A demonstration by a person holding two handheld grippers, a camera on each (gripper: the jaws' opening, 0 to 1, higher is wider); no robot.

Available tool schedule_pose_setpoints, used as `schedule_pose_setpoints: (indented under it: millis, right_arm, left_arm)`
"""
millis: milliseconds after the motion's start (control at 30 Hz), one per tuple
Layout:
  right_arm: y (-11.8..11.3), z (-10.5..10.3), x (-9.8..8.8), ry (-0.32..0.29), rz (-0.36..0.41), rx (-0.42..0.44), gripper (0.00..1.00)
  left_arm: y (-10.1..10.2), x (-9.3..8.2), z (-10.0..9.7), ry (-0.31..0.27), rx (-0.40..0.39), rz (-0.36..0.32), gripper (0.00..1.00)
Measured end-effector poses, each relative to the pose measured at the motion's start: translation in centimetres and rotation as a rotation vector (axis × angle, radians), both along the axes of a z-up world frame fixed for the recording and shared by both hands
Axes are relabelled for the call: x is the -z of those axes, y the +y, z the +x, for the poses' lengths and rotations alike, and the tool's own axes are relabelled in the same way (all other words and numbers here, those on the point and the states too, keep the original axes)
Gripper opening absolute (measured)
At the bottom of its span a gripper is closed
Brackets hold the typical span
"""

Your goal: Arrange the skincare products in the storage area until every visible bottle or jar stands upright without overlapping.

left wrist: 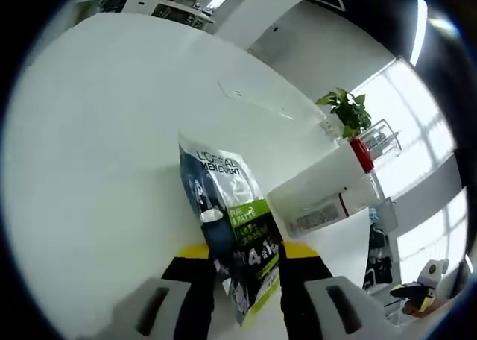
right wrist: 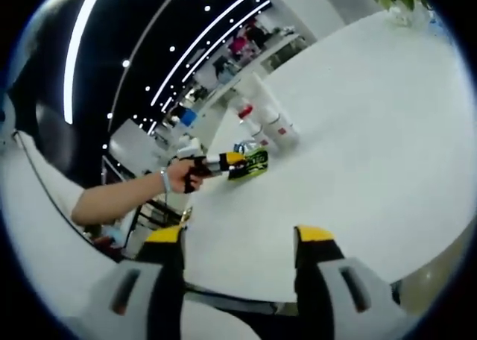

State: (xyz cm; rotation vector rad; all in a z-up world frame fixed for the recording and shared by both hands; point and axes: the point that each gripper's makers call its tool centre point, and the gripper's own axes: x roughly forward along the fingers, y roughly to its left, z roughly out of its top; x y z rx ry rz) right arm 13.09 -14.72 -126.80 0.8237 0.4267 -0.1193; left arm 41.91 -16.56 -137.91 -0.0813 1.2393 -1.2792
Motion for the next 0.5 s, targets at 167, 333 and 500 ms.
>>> schedule_pose_setpoints:
  millis: [167,333,500]
  right_arm:
    - [0.3,0.4,-0.1,-0.004,-0.005,-0.01,0.57]
    - [0.5,0.5,-0.1,-0.004,-0.007,-0.017,0.57]
    - [0.2,0.4,-0.1,-0.005,-0.003,-0.007,0.57]
  left_arm:
    - [0.4,-0.2,0.5,-0.015,-0.005,0.006,0.38]
    - [0.7,-0.2,1.1,-0.028,-0.011,0.006,0.4]
    - [1.0,-0.3,1.5,-0.049,-0.029,0.02,0.4]
